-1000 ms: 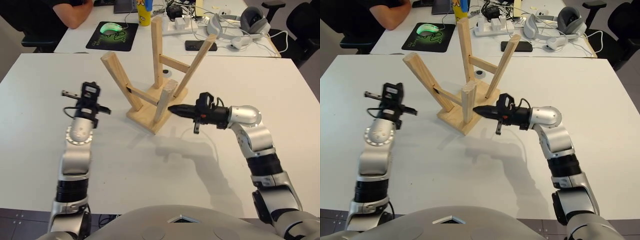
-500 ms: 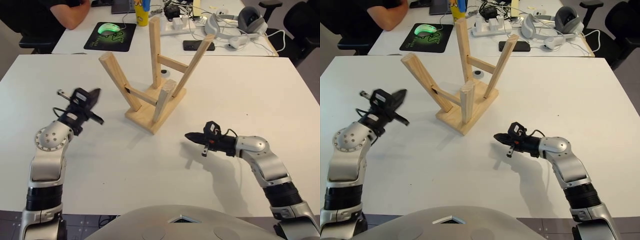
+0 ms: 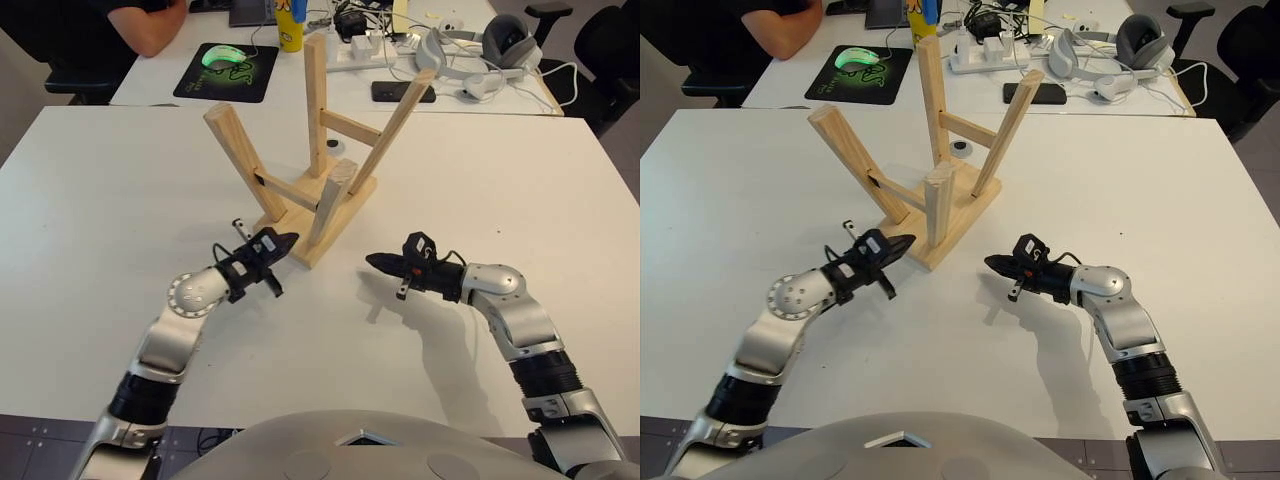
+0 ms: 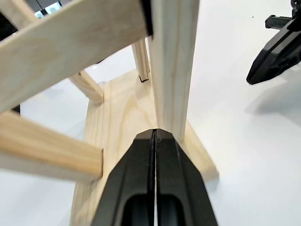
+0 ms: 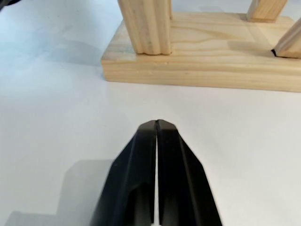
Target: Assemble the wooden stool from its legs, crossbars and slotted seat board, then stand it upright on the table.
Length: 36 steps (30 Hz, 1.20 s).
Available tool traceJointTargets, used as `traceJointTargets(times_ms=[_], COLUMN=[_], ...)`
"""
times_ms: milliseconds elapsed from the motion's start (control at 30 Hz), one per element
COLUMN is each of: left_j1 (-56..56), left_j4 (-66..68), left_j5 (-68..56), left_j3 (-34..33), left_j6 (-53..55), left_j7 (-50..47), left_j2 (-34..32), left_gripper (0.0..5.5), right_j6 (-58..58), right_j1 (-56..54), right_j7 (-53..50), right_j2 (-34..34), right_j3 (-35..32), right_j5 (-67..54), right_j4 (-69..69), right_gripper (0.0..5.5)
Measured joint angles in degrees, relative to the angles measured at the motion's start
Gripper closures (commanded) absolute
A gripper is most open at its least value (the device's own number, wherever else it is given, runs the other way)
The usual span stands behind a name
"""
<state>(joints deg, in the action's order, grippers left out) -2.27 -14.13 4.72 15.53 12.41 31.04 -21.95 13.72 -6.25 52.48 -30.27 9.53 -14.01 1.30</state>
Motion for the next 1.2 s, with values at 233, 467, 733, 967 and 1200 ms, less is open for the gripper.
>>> traceJointTargets(times_ms=[233, 467, 733, 967, 1200], left_j1=[-3.7, -10.4, -14.5, -13.4, -12.1], left_j4=[5.7, 13.6, 9.0, 4.8, 10.6], left_j5=[5.8, 9.1, 11.1, 10.9, 8.7], left_j3=[2.6, 8.3, 12.0, 9.8, 6.8], left_j6=[1.8, 1.3, 6.8, 0.4, -10.0], left_j7=[-3.9, -0.5, 11.1, 22.8, 24.0], left_j2=[1.8, 2.4, -4.2, -22.5, -29.1], left_gripper=[5.50, 5.50, 5.50, 5.50, 5.50], right_j6=[-0.1, -0.1, 1.2, 2.0, -1.2], right_j1=[-0.4, -0.3, -1.3, -1.2, -3.2], right_j7=[-0.1, -1.3, -2.7, -2.6, -1.1], right_j2=[1.0, 2.5, 2.8, -0.9, -4.1], right_j3=[1.1, 1.5, 2.1, -1.5, -5.0], right_j5=[0.5, 1.4, 2.3, 2.3, 2.3], right_j4=[-0.3, -0.6, -3.4, -3.7, 3.9], right_gripper=[5.49, 5.49, 5.49, 5.49, 5.49])
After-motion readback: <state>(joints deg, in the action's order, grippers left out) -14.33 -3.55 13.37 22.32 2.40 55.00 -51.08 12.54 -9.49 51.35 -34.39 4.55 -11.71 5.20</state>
